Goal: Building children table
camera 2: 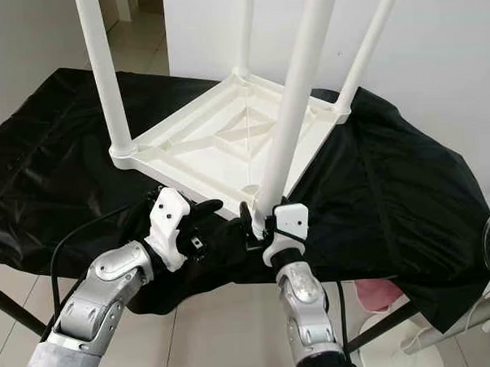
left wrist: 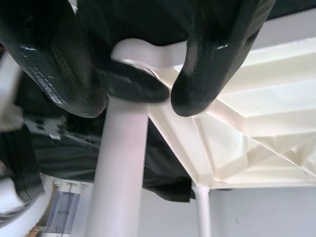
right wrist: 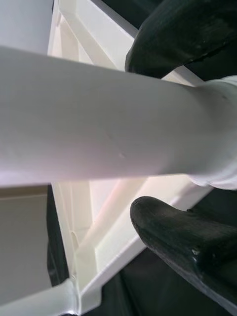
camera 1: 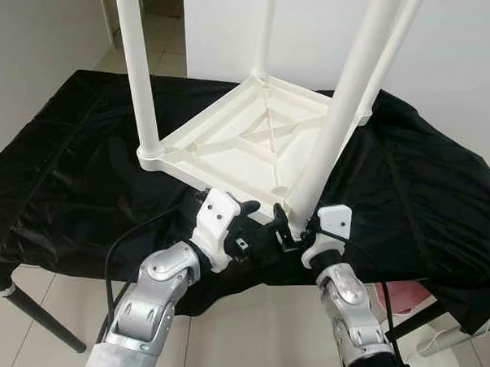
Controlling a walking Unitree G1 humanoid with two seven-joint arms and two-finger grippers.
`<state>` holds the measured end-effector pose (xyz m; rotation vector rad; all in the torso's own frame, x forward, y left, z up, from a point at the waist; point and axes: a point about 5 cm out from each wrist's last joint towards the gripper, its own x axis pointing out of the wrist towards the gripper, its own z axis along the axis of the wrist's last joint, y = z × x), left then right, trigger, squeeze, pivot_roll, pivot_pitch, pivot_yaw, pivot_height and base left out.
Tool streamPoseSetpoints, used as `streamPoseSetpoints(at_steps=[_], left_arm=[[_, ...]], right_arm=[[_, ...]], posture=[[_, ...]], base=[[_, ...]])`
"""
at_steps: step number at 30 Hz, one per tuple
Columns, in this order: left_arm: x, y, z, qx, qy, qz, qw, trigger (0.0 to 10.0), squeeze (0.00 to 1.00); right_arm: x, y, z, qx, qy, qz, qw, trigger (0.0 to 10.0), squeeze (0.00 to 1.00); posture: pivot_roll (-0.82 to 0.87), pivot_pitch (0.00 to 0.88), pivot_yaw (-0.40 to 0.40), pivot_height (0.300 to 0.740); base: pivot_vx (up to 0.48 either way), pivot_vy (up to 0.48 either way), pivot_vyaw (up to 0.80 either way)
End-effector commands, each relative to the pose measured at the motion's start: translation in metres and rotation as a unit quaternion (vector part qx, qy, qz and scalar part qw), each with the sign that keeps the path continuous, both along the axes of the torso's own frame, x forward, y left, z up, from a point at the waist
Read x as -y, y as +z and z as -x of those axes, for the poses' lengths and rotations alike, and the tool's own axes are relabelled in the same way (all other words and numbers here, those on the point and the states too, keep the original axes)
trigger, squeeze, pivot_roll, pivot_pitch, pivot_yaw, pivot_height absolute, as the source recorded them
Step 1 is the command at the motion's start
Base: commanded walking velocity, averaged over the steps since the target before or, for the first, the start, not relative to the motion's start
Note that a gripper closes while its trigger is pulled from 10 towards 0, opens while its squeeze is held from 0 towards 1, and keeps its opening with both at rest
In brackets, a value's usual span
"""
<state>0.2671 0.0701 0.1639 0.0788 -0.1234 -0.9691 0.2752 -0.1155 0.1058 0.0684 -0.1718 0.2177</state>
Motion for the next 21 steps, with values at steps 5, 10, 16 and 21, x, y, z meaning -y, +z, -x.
streamPoseSetpoints(at_steps=[5,10,16,21], left_arm=[[-0.011,0.0,-0.007,0.005,0.131,0.025,0.991,10.0,0.0],[-0.018,0.002,-0.012,0.007,0.172,0.037,0.984,10.0,0.0],[-0.027,-0.001,-0.024,0.008,0.211,0.043,0.977,10.0,0.0],[-0.032,-0.009,-0.035,-0.013,0.224,0.071,0.972,10.0,0.0]], right_arm=[[0.003,-0.002,0.006,0.003,0.001,0.015,1.0,10.0,0.0],[0.007,-0.003,0.008,0.001,-0.012,0.019,1.0,10.0,0.0],[0.014,-0.007,0.004,0.001,-0.025,0.027,0.999,10.0,0.0],[0.021,-0.016,0.003,-0.007,-0.023,0.043,0.999,10.0,0.0]], posture=[[0.03,0.0,-0.088,0.74],[0.02,0.0,-0.043,0.74],[0.0,0.0,-0.017,0.74],[-0.02,0.0,-0.006,0.74]], base=[[0.0,0.0,0.0],[0.0,0.0,0.0],[0.0,0.0,0.0],[0.0,0.0,0.0]])
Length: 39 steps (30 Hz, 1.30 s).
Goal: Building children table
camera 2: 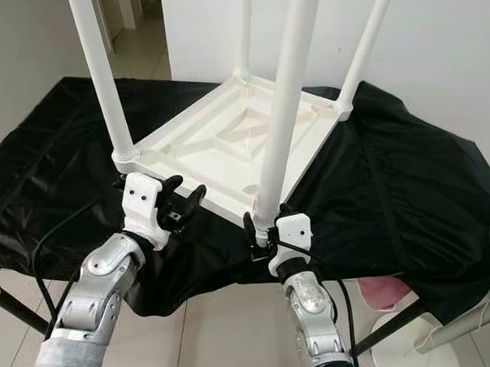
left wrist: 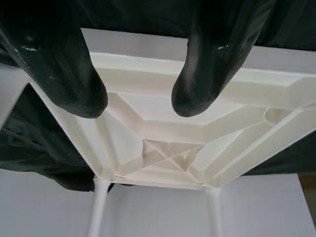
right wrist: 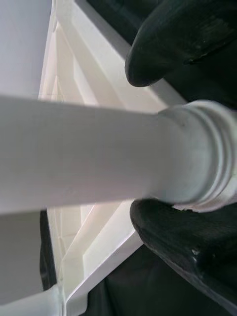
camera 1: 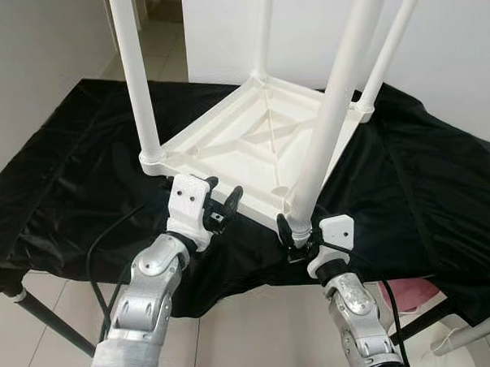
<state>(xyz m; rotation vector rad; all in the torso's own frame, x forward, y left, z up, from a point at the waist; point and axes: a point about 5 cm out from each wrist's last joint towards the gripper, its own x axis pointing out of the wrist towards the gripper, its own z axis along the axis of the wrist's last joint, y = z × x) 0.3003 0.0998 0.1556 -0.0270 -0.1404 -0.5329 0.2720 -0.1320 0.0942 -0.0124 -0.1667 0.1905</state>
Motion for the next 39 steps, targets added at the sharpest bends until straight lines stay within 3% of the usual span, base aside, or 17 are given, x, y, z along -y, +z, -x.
streamPoseSetpoints(at_steps=[1,13,26,34,39], left_arm=[[-0.004,-0.003,-0.005,-0.003,0.018,0.009,1.0,10.0,0.0],[-0.009,-0.012,-0.01,0.001,0.035,0.004,0.999,10.0,0.0],[-0.021,-0.02,-0.01,0.003,0.064,-0.017,0.998,10.0,0.0],[-0.028,-0.013,-0.011,0.016,0.068,-0.015,0.997,10.0,0.0],[-0.029,-0.015,-0.004,0.013,0.058,-0.02,0.998,10.0,0.0]], right_arm=[[0.006,-0.006,-0.002,-0.01,-0.007,0.008,1.0,10.0,0.0],[0.007,-0.002,-0.014,-0.006,-0.009,-0.006,1.0,10.0,0.0],[0.014,-0.001,-0.015,-0.001,0.018,0.016,1.0,10.0,0.0],[0.014,-0.001,-0.015,0.001,0.019,0.009,1.0,10.0,0.0],[0.014,-0.001,-0.01,-0.006,0.023,-0.007,1.0,10.0,0.0]], posture=[[-0.02,0.0,-0.001,0.74],[-0.04,0.0,0.004,0.74],[-0.02,0.0,-0.03,0.74],[-0.02,0.0,-0.02,0.74],[-0.02,0.0,-0.022,0.74]], base=[[0.0,0.0,0.0],[0.0,0.0,0.0],[0.0,0.0,0.0],[0.0,0.0,0.0],[0.0,0.0,0.0]])
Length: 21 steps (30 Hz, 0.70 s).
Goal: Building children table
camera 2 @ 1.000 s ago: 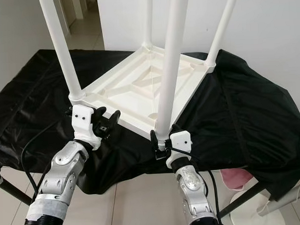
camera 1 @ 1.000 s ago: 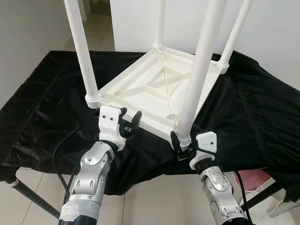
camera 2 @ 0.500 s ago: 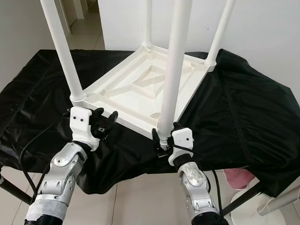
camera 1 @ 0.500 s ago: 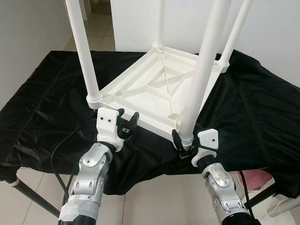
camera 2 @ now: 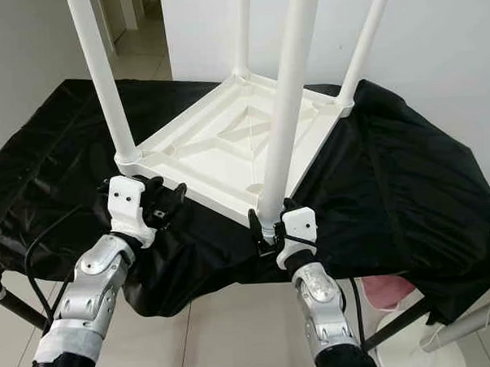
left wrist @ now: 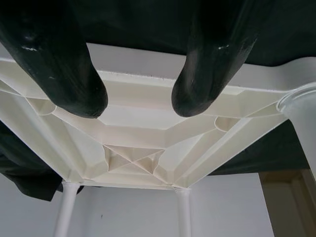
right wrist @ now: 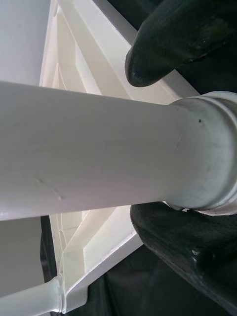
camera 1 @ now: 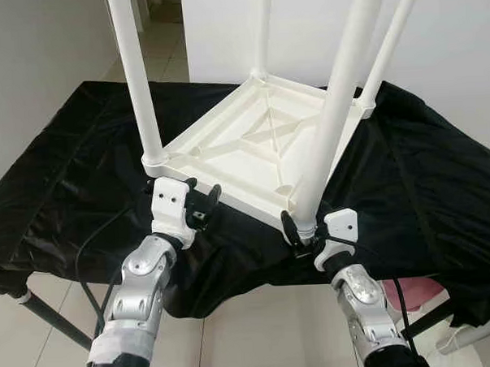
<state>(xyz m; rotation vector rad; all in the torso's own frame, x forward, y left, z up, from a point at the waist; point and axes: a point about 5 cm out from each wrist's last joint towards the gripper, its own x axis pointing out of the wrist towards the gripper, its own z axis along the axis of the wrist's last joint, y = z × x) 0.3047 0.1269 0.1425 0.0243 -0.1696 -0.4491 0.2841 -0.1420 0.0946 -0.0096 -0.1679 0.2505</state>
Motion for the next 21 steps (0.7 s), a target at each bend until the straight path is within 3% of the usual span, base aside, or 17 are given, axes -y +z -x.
streamPoseSetpoints(at_steps=[1,4,6,9,13,14,19,21], left_arm=[[0.001,0.0,0.003,-0.008,0.002,0.003,1.0,10.0,0.0],[0.014,0.005,0.012,-0.005,-0.044,-0.003,0.999,10.0,0.0],[0.028,0.006,0.024,0.001,-0.104,-0.041,0.994,10.0,0.0],[0.031,0.006,0.027,0.002,-0.119,-0.052,0.992,10.0,0.0],[0.042,0.007,0.038,-0.008,-0.168,-0.054,0.984,10.0,0.0],[0.053,0.009,0.047,-0.02,-0.21,-0.054,0.976,10.0,0.0],[0.062,0.013,0.056,-0.03,-0.244,-0.054,0.968,10.0,0.0],[0.069,0.02,0.066,-0.042,-0.295,-0.05,0.953,10.0,0.0]], right_arm=[[0.002,0.001,0.003,-0.009,0.007,-0.019,1.0,10.0,0.0],[0.002,0.01,0.003,-0.008,0.03,-0.033,0.999,10.0,0.0],[0.003,0.019,0.001,0.002,0.05,-0.029,0.998,10.0,0.0],[0.004,0.021,0.0,0.004,0.054,-0.028,0.998,10.0,0.0],[0.006,0.031,-0.003,0.013,0.104,0.009,0.994,10.0,0.0],[0.011,0.034,-0.006,0.009,0.12,0.019,0.993,10.0,0.0],[0.017,0.037,-0.008,0.001,0.136,0.017,0.991,10.0,0.0],[0.023,0.04,-0.014,-0.01,0.156,0.028,0.987,10.0,0.0]], posture=[[-0.02,0.0,-0.023,0.74],[-0.02,0.0,-0.02,0.74],[-0.02,0.0,-0.02,0.74],[-0.02,0.0,-0.02,0.74],[-0.01,0.0,-0.029,0.74],[0.0,0.0,-0.042,0.74],[0.01,0.0,-0.046,0.74],[0.02,0.028,-0.057,0.74]], base=[[0.0,0.0,0.0],[0.0,0.0,0.0],[0.0,0.0,0.0],[0.0,0.0,0.0],[0.0,0.0,0.0],[0.0,0.0,0.0],[0.0,0.0,0.0],[0.0,0.0,0.0]])
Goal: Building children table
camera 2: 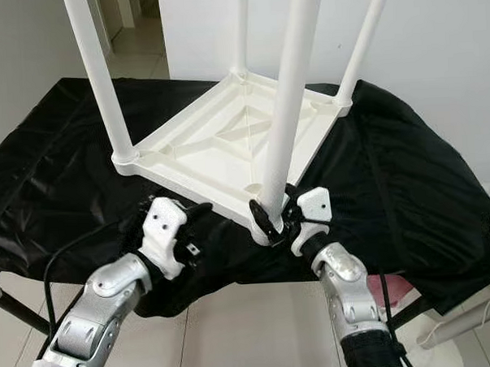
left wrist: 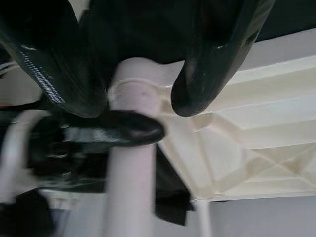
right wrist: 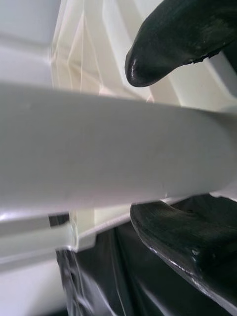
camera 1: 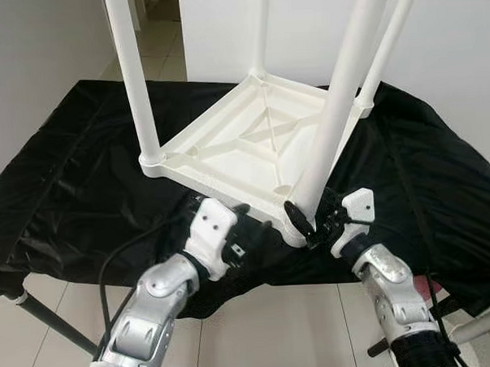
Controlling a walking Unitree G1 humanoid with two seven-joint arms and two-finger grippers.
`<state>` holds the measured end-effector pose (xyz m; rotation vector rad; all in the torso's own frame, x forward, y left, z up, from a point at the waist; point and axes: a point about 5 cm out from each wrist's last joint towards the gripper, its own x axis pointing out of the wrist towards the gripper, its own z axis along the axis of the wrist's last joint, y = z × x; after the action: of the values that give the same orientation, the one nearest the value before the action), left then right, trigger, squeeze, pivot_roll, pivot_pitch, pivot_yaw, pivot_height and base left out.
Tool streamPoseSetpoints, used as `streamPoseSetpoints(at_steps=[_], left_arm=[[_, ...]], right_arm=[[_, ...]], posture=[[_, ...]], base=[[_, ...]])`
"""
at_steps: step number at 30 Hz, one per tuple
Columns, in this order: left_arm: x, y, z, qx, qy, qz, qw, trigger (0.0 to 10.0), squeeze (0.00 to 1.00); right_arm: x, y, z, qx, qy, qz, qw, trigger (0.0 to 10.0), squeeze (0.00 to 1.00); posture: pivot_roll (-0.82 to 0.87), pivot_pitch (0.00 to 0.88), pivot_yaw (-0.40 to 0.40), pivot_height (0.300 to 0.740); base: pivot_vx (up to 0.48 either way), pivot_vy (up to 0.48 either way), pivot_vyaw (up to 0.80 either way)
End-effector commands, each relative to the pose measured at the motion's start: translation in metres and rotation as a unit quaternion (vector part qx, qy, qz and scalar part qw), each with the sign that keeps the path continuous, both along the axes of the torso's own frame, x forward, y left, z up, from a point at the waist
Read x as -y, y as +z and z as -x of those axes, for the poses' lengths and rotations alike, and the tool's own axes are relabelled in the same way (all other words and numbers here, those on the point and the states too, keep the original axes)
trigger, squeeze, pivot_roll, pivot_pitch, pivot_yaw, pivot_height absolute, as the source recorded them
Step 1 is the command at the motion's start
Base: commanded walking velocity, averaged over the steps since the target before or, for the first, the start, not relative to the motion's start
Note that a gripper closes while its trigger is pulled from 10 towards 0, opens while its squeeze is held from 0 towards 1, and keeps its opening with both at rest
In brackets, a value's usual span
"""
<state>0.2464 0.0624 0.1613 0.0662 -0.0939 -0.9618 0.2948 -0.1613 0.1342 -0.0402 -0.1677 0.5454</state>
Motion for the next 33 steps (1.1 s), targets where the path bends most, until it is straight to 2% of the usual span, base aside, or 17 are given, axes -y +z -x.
streamPoseSetpoints(at_steps=[1,3,5,9,16,23,24,26,27,28,33], left_arm=[[0.004,0.002,0.008,-0.015,-0.046,-0.003,0.999,10.0,0.0],[0.005,0.002,0.014,-0.023,-0.089,-0.011,0.996,10.0,0.0],[0.004,0.001,0.013,-0.023,-0.096,-0.02,0.995,10.0,0.0],[0.0,0.001,0.008,-0.012,-0.093,-0.04,0.995,10.0,0.0],[0.0,0.003,0.006,-0.012,-0.088,-0.041,0.995,10.0,0.0],[-0.001,0.009,-0.003,-0.005,-0.064,-0.037,0.997,10.0,0.0],[-0.001,0.01,-0.005,-0.004,-0.062,-0.038,0.997,10.0,0.0],[-0.001,0.011,-0.006,-0.003,-0.061,-0.039,0.997,10.0,0.0],[-0.002,0.012,-0.007,-0.002,-0.061,-0.038,0.997,10.0,0.0],[-0.001,0.011,-0.008,0.001,-0.056,-0.039,0.998,10.0,0.0],[0.002,0.016,-0.008,0.001,-0.062,-0.027,0.998,10.0,0.0]], right_arm=[[0.004,0.001,-0.003,-0.013,0.011,0.003,1.0,10.0,0.0],[0.007,0.003,-0.011,-0.017,0.045,0.03,0.998,10.0,0.0],[0.007,0.003,-0.014,-0.018,0.057,0.041,0.997,10.0,0.0],[0.006,0.004,-0.02,-0.025,0.086,0.054,0.994,10.0,0.0],[0.006,0.003,-0.024,-0.029,0.093,0.058,0.993,10.0,0.0],[0.004,-0.001,-0.032,-0.05,0.107,0.058,0.991,10.0,0.0],[0.004,-0.002,-0.033,-0.053,0.11,0.058,0.991,7.5,0.0],[0.003,-0.003,-0.033,-0.055,0.112,0.058,0.99,7.5,0.0],[0.003,-0.004,-0.034,-0.055,0.111,0.06,0.99,2.8,0.0],[0.005,-0.007,-0.033,-0.057,0.112,0.064,0.99,0.0,0.0],[0.006,-0.009,-0.033,-0.06,0.116,0.069,0.989,0.0,0.0]], posture=[[0.02,0.028,-0.057,0.74],[0.04,0.025,-0.061,0.74],[0.04,0.024,-0.062,0.74],[0.05,0.015,-0.062,0.74],[0.06,0.001,-0.06,0.74],[0.07,0.01,-0.059,0.74],[0.07,0.005,-0.064,0.74],[0.07,0.005,-0.064,0.74],[0.07,0.0,-0.066,0.74],[0.07,0.0,-0.056,0.74],[0.07,0.01,-0.058,0.74]], base=[[0.0,0.0,0.0],[0.0,0.0,0.0],[0.0,0.0,0.0],[0.0,0.0,0.0],[0.0,0.0,0.0],[0.0,0.0,0.0],[0.0,0.0,0.0],[0.0,0.0,0.0],[0.0,0.0,0.0],[0.0,0.0,0.0],[0.0,0.0,0.0]])
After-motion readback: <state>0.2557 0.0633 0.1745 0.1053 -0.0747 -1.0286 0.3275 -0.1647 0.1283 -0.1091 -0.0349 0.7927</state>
